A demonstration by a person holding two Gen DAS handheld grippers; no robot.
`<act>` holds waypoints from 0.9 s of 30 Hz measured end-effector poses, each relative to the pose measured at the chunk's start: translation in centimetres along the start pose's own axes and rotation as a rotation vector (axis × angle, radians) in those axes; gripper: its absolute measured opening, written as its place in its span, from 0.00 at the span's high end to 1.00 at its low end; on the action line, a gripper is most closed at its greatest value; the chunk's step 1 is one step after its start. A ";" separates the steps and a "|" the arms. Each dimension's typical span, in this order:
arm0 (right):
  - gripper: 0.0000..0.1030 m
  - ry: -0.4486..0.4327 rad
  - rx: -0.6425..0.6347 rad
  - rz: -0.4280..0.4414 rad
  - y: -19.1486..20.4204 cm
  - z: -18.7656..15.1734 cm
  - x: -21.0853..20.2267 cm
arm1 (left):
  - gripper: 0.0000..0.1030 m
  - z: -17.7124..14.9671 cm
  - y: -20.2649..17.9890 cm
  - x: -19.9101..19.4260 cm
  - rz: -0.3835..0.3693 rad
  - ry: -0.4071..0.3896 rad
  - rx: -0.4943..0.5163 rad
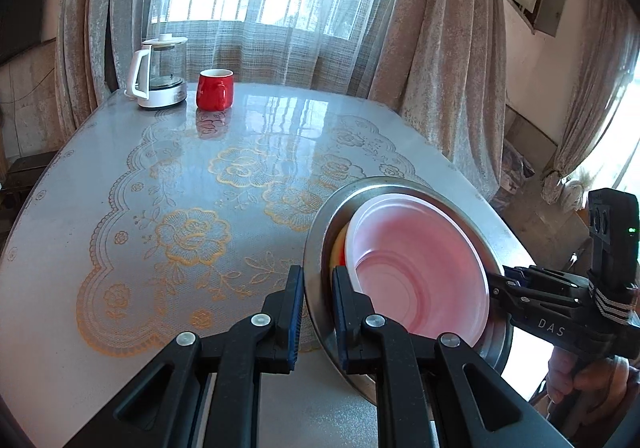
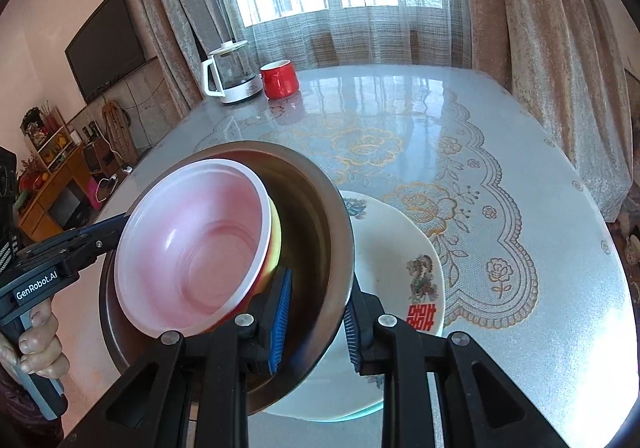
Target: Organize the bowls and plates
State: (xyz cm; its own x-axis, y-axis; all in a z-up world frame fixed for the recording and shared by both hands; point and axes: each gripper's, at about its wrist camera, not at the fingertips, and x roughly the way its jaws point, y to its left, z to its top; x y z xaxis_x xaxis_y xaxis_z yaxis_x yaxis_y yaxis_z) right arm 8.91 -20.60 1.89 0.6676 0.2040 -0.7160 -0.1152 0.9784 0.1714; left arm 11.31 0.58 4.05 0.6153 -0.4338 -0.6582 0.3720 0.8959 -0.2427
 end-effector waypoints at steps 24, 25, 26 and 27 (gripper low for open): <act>0.76 0.051 0.064 -0.033 -4.7 -0.3 1.8 | 0.88 -0.2 -2.1 4.4 -0.004 0.094 0.002; 0.76 0.052 0.066 -0.034 -4.7 -0.3 1.9 | 0.88 -0.3 -2.2 4.6 -0.004 0.098 0.004; 0.76 0.053 0.068 -0.037 -4.8 -0.3 2.0 | 0.88 -0.3 -2.2 4.7 -0.005 0.103 0.005; 0.76 0.056 0.070 -0.040 -4.8 -0.3 2.2 | 0.88 -0.4 -2.2 4.8 -0.005 0.108 0.005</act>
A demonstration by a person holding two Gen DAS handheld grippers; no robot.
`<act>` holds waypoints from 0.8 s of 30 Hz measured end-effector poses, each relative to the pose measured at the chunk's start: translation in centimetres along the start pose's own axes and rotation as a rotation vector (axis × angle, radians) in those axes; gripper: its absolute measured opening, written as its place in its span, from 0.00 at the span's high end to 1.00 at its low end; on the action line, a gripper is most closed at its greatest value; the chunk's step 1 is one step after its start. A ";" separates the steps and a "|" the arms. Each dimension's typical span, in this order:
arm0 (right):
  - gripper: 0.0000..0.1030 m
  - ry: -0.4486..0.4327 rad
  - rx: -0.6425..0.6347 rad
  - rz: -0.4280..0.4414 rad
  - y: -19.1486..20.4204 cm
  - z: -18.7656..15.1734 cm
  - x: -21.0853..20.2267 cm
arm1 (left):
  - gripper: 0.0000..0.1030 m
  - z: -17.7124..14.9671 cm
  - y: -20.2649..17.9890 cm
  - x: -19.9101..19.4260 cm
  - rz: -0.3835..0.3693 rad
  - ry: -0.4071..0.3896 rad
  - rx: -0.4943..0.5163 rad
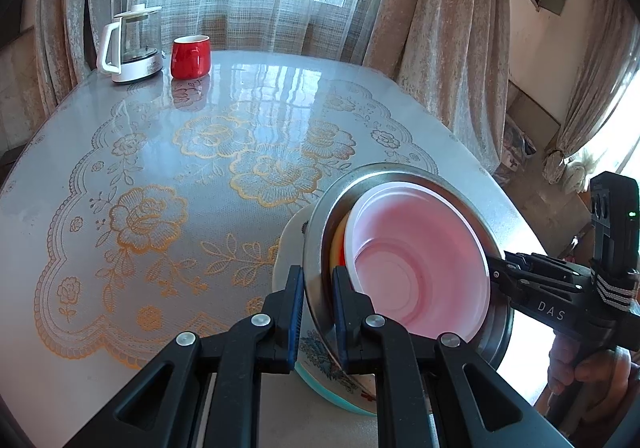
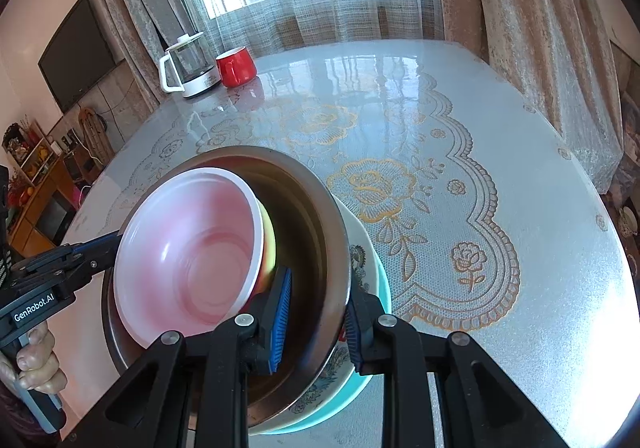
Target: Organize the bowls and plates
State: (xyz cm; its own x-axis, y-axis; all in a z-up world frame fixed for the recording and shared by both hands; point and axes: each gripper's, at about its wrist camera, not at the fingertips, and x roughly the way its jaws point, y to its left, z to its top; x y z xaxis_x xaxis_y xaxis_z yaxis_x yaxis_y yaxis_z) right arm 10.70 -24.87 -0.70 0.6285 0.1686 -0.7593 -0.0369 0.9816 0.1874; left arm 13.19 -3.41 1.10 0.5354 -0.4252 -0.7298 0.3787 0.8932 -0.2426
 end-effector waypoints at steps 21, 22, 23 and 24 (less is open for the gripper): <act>0.76 0.000 0.025 -0.015 -0.3 0.2 1.1 | 0.86 0.1 0.0 1.0 0.016 0.016 0.005; 0.76 0.000 0.027 -0.013 -0.3 0.2 1.1 | 0.86 0.1 -0.1 1.0 0.018 0.014 0.006; 0.75 -0.001 0.029 -0.011 -0.4 0.1 1.1 | 0.86 0.1 -0.1 1.0 0.021 0.011 0.007; 0.74 -0.002 0.030 -0.010 -0.3 0.1 1.1 | 0.86 0.1 -0.1 1.0 0.024 0.009 0.009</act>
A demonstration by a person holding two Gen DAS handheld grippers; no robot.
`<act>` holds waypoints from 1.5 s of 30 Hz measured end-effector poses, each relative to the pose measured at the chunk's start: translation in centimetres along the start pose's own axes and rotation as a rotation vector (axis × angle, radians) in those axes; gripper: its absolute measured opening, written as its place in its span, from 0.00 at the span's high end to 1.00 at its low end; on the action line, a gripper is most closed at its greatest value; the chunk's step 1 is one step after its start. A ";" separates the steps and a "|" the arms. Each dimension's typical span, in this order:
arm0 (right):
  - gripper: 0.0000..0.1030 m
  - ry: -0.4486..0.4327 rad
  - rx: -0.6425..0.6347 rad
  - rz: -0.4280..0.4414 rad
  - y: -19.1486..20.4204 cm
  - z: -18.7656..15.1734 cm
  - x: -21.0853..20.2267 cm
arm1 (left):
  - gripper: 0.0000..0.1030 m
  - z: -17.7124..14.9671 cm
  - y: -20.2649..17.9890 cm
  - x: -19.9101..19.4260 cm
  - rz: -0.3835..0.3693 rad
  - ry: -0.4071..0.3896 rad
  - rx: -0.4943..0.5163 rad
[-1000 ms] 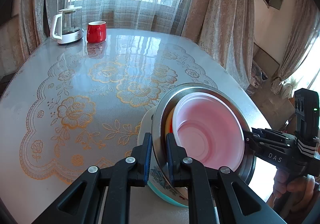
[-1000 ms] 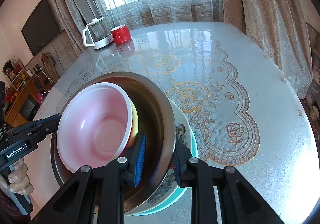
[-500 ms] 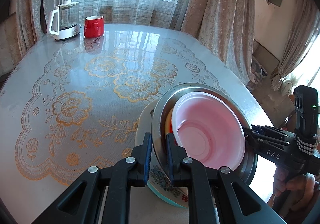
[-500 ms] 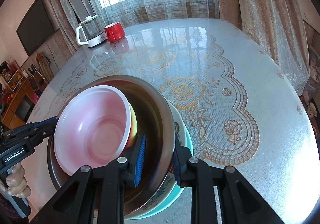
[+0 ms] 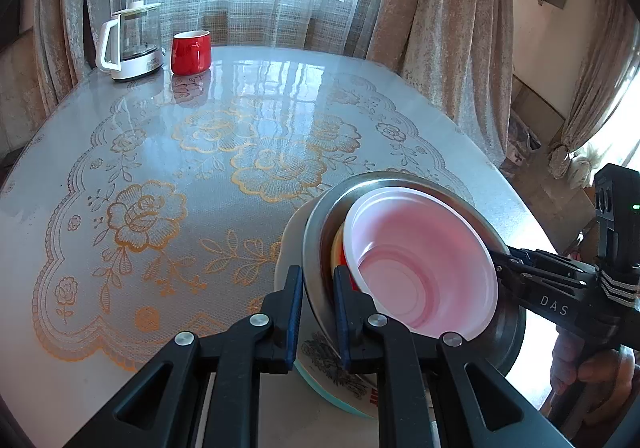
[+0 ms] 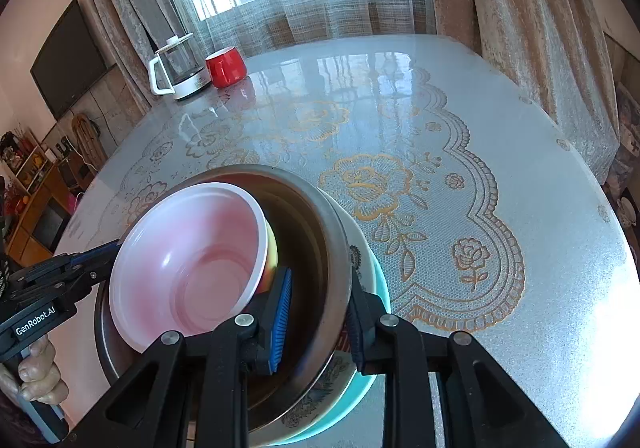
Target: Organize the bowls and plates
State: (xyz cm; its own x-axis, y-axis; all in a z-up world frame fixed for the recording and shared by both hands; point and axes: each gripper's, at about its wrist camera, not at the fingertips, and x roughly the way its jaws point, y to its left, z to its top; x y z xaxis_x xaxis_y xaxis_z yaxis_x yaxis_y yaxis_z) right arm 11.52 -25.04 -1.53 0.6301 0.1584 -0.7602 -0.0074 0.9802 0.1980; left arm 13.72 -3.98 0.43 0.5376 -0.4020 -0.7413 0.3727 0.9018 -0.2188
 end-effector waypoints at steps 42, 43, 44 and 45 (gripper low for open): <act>0.81 -0.043 0.056 0.006 -0.2 -1.3 -1.7 | 0.82 -1.0 -0.9 -0.4 0.038 -0.006 0.003; 0.81 -0.044 0.053 0.003 -0.2 -1.3 -1.7 | 0.82 -1.0 -0.9 -0.5 0.037 -0.005 0.001; 0.81 -0.045 0.050 0.001 -0.1 -1.3 -1.7 | 0.82 -1.0 -0.9 -0.5 0.037 -0.006 0.000; 0.81 -0.044 0.049 0.002 -0.1 -1.3 -1.7 | 0.82 -1.1 -0.9 -0.5 0.038 -0.006 0.000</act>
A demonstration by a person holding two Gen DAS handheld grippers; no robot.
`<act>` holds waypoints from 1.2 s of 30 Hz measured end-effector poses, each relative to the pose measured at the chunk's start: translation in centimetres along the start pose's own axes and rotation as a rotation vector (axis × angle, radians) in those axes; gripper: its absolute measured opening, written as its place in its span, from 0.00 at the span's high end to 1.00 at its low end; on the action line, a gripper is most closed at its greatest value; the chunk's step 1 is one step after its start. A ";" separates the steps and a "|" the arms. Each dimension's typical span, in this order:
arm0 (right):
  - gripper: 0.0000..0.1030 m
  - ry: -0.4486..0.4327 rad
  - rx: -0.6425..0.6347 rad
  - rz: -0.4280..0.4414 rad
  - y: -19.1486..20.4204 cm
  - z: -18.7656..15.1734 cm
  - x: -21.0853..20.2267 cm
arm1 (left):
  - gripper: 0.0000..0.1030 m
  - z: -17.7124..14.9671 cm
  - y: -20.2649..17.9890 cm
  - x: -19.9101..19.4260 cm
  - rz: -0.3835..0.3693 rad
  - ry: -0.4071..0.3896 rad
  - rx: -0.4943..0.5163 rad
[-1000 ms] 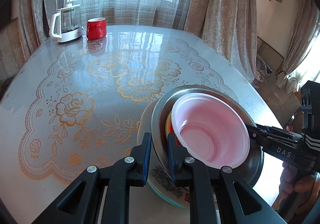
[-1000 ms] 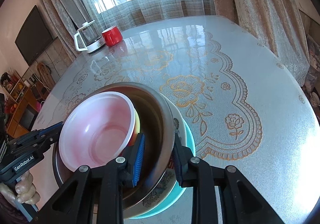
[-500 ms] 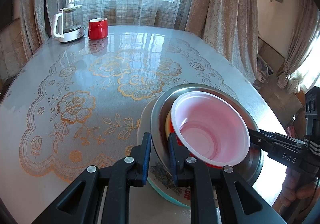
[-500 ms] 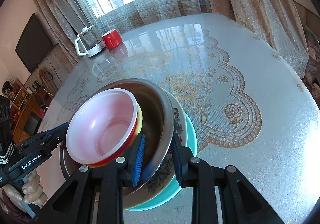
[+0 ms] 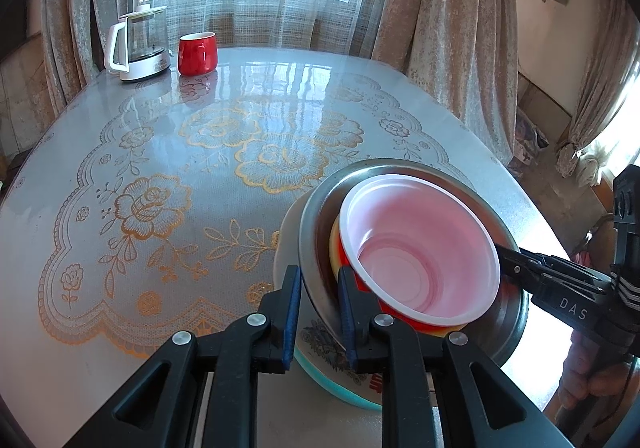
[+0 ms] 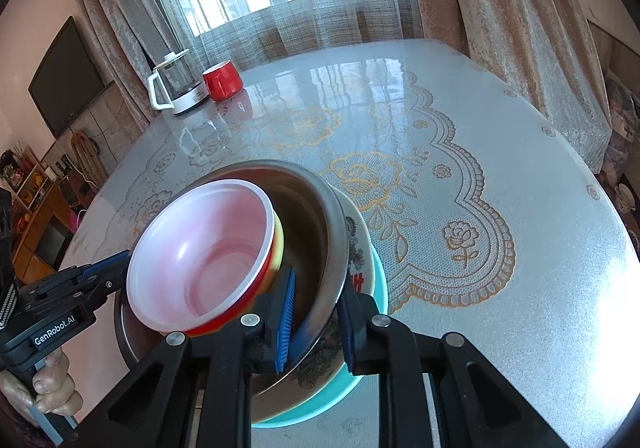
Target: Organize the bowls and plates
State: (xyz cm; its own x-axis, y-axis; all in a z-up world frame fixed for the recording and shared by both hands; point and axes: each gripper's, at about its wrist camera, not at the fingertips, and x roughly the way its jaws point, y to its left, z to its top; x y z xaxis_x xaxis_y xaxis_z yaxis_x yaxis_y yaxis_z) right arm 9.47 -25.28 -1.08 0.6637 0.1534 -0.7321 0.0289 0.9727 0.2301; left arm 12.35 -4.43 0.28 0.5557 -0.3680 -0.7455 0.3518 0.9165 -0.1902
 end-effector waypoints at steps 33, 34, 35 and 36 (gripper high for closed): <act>0.71 -0.051 0.069 -0.007 -1.2 -0.4 -2.0 | 0.72 -1.0 0.5 -2.3 0.067 -0.060 -0.051; 0.71 -0.054 0.072 -0.010 -1.2 -0.5 -2.1 | 0.72 -1.1 0.5 -2.5 0.080 -0.066 -0.050; 0.70 -0.057 0.072 -0.015 -1.1 -0.7 -2.3 | 0.72 -1.2 0.6 -2.6 0.091 -0.071 -0.050; 0.70 -0.062 0.073 -0.020 -1.1 -0.7 -2.4 | 0.71 -1.3 0.7 -2.8 0.099 -0.075 -0.053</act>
State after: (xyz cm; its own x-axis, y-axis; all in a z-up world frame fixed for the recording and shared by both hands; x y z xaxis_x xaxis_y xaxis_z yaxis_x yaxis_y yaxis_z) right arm 7.35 -26.57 -0.05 0.7072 0.1205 -0.6967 0.0958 0.9600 0.2632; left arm 10.09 -2.56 1.39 0.6410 -0.2844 -0.7129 0.2537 0.9551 -0.1529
